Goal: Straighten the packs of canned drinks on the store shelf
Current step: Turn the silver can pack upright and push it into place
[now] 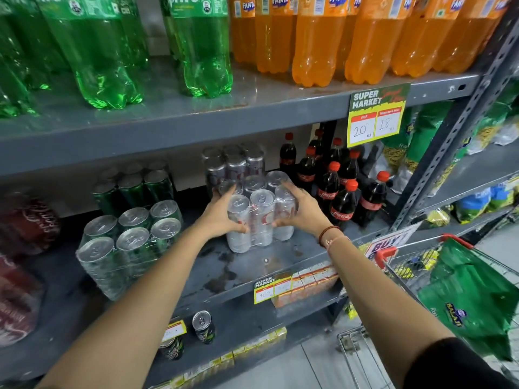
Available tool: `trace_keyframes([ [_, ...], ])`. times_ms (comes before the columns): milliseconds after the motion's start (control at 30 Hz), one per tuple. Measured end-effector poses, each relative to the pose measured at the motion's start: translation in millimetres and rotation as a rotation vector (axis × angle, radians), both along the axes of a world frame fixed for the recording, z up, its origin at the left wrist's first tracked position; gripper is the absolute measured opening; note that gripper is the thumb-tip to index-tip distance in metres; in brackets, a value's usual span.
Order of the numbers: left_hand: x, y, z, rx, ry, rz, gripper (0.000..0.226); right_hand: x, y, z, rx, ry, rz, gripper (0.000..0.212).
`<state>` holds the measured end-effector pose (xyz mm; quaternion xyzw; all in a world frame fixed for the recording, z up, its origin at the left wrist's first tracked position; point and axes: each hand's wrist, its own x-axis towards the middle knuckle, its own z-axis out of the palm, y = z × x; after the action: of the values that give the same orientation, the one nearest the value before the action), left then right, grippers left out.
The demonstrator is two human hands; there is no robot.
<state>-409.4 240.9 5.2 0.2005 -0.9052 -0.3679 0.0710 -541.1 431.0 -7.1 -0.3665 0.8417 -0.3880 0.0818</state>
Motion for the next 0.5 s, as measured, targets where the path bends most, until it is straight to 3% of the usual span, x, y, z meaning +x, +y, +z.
trace_keyframes([
  [500, 27, 40, -10, -0.068, 0.089, 0.141, 0.114, 11, 22, 4, -0.003, 0.016, 0.035, 0.097],
])
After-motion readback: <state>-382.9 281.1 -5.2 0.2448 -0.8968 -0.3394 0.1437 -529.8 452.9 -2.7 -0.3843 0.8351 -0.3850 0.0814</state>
